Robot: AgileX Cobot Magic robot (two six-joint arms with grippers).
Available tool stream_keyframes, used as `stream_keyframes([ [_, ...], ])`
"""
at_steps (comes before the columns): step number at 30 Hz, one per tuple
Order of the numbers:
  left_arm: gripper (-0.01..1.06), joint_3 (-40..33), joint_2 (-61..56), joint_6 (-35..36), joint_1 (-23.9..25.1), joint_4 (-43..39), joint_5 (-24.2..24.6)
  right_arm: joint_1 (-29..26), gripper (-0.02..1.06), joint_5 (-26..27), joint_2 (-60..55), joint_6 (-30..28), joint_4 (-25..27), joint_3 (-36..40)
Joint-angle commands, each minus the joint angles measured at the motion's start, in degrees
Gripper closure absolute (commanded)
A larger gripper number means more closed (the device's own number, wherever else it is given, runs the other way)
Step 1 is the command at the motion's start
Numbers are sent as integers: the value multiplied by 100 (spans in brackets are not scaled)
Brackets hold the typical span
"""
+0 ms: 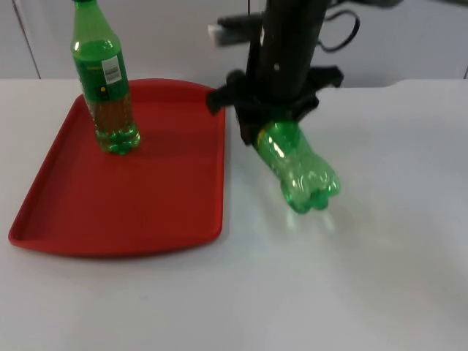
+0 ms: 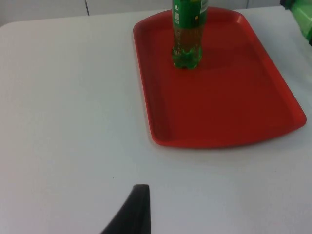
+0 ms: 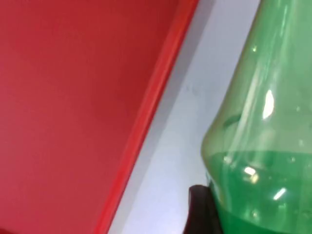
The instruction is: Place the bottle upright on the tray.
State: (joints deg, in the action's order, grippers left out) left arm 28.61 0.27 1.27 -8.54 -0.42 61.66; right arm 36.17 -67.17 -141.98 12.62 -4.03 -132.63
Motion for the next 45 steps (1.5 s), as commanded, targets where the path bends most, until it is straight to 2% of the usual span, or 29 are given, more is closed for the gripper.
stream_keyframes([
  [1, 0, -25, -27, 46, 1, -15, -9, 115, 104, 119, 456, -176, -35, -40],
  [8, 0, -25, -27, 46, 1, -15, -9, 468, 104, 611, 1040, -434, -62, -40],
  [10, 0, -25, -27, 46, 1, -15, -9, 675, 104, 899, 1267, -466, -109, -23],
  [17, 0, -25, -27, 46, 1, -15, -9, 1308, 104, 1593, 1699, -455, -661, -13],
  [22, 0, -25, -27, 46, 1, -15, -9, 1593, 104, 2070, 1871, -165, -930, -13],
  [32, 0, -25, -27, 46, 1, -15, -9, 1718, 104, 2928, 1965, 89, -959, 240],
  [34, 0, -25, -27, 46, 1, -15, -9, 1766, 104, 3348, 2109, 107, -1025, 538],
  [36, 0, -25, -27, 46, 1, -15, -9, 1846, 104, 3829, 2367, 318, -1362, 1021],
  [37, 0, -25, -27, 46, 1, -15, -9, 1846, 104, 3829, 2367, 318, -1362, 1021],
  [38, 0, -25, -27, 46, 1, -15, -9, 1870, 104, 4122, 2495, 494, -1613, 1273],
  [39, 0, -25, -27, 46, 1, -15, -9, 1925, 104, 4443, 2675, 691, -1903, 1624],
  [41, 0, -25, -27, 46, 1, -15, -9, 1963, 104, 5431, 3062, 1182, -2362, 2577],
  [42, 0, -25, -27, 46, 1, -15, -9, 1963, 104, 5431, 3062, 1182, -2362, 2577],
  [45, 0, -25, -27, 46, 1, -15, -9, 1896, 104, 6843, 3419, 1240, -2435, 3804],
])
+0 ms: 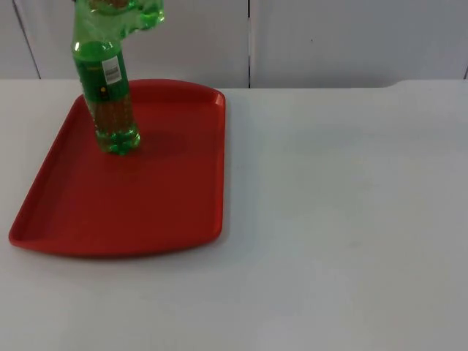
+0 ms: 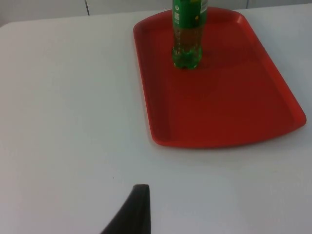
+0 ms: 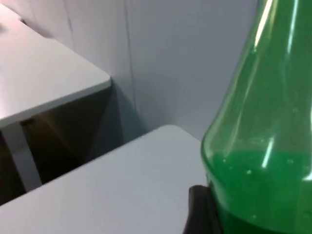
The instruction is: Place the bottle upright on the tray.
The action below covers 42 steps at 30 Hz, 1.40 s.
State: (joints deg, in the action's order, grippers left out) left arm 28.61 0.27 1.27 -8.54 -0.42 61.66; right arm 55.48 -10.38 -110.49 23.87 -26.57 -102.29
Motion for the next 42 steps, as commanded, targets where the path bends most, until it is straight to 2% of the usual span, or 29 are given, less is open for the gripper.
stream_keyframes([
  [1, 0, -25, -27, 46, 1, -15, -9, -40, 104, 1732, 334, 91, -182, 1089],
  [2, 0, -25, -27, 46, 1, -15, -9, -40, 104, 1732, 334, 91, -182, 1089],
  [4, 0, -25, -27, 46, 1, -15, -9, -165, 104, 2823, 391, -163, -116, 1748],
  [7, 0, -25, -27, 46, 1, -25, -9, -282, 104, 4075, 392, -670, 524, 2404],
  [8, 0, -25, -27, 46, 1, -25, -9, -282, 104, 4075, 392, -670, 524, 2404],
  [10, 0, -25, -27, 46, 1, -25, -9, -387, 104, 4171, 392, -1059, 650, 2556],
  [13, 0, -25, -27, 46, 1, -25, -9, -521, 104, 3729, 392, -1298, 726, 2566],
  [15, 0, -25, -27, 46, 1, -25, -9, -682, 104, 3272, 392, -1080, 764, 2566],
  [18, 0, -25, -27, 46, 1, -25, -9, -774, 104, 3383, 338, -892, 754, 2566],
  [20, 0, -25, -27, 46, 1, -25, -9, -829, 104, 3760, 263, -1004, 718, 2566],
  [22, 0, -25, -27, 46, 1, -25, -9, -829, 104, 4430, 69, -1450, 730, 2566],
  [23, 0, -25, -27, 46, 1, -25, -9, -829, 104, 4430, 69, -1450, 730, 2566],
  [27, 0, -25, -27, 46, 1, -25, -9, -829, 105, 5935, -490, -1939, 772, 2566],
  [28, 0, -25, -27, 46, 1, -25, -9, -829, 105, 5935, -490, -1939, 772, 2566],
  [29, 0, -25, -27, 46, 1, -25, -9, -840, 105, 6418, -752, -2097, 933, 2566],
  [31, 0, -25, -27, 46, 1, -25, -9, -840, 105, 6981, -1075, -2150, 1322, 2566],
  [32, 0, -25, -27, 46, 1, -25, -9, -840, 105, 6981, -1075, -2150, 1322, 2566],
  [35, 0, -25, -27, 46, 1, -25, -9, -840, 105, 7486, -1518, -2150, 1659, 2529],
  [42, 0, -25, -27, 46, 1, -25, -9, -840, 105, 7548, -2301, -2150, 1471, 1987],
])
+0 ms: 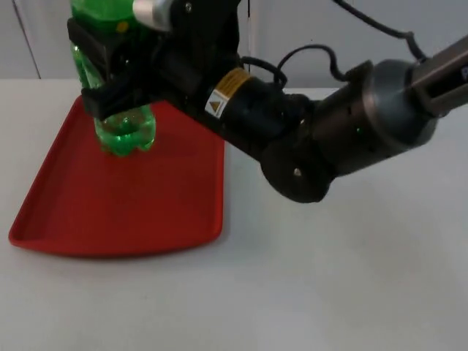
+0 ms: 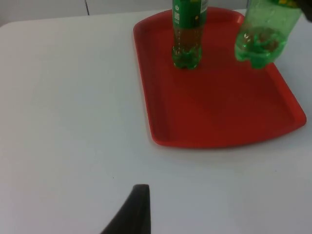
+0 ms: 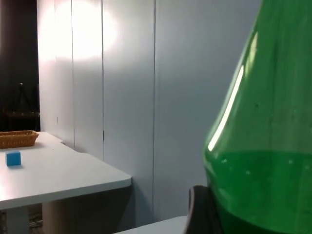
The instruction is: Place the bottle upright on the tray.
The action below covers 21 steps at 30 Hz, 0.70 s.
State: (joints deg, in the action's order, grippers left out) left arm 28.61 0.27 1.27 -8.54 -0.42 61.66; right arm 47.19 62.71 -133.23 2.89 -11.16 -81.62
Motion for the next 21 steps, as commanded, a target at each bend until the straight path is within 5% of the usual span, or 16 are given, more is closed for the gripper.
stream_keyframes([
  [1, 0, -25, -27, 46, 1, -25, -9, -11, 105, 239, -163, 8, -70, -209],
  [21, 0, -25, -27, 46, 1, -25, -9, -11, 105, -167, -1452, 197, -241, -1486],
])
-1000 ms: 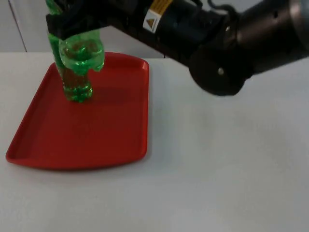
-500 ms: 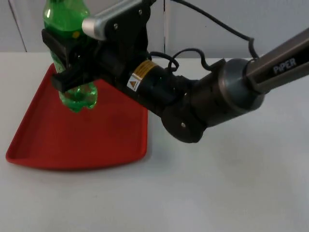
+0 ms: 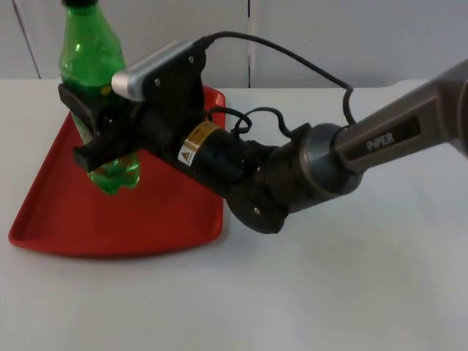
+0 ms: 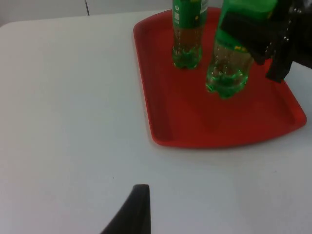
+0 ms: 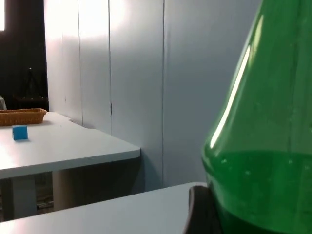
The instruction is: Place the bottle upright on the tray.
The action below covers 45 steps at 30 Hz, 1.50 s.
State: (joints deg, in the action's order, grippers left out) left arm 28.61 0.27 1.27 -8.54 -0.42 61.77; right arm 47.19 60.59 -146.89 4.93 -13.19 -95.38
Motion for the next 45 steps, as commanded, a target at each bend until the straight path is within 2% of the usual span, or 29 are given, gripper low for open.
stream_keyframes([
  [1, 0, -25, -27, 46, 1, -25, -19, -11, 105, 45, -87, -7, -38, -110],
  [6, 0, -25, -27, 46, 1, -25, -19, -11, 105, -29, -357, 2, -6, -446],
  [9, 0, -25, -27, 46, 1, -25, -19, -11, 105, -323, -538, 26, 34, -802],
  [12, 0, -25, -27, 46, 1, -25, -19, -11, 105, -305, -607, 95, -41, -905],
  [17, 0, -25, -27, 46, 1, -25, -19, -11, 105, -275, -610, 95, 37, -905],
  [21, 0, -25, -27, 46, 1, -25, -19, -11, 105, -261, -687, 230, 310, -905],
  [28, 0, -25, -27, 46, 1, -25, -19, -11, 105, -354, -742, 316, 292, -905],
  [33, 0, -25, -27, 46, 1, -25, -19, -11, 105, -888, -742, 272, 281, -905],
  [45, 0, -25, -27, 46, 1, -25, -19, -11, 103, -1008, -742, 232, 281, -905],
])
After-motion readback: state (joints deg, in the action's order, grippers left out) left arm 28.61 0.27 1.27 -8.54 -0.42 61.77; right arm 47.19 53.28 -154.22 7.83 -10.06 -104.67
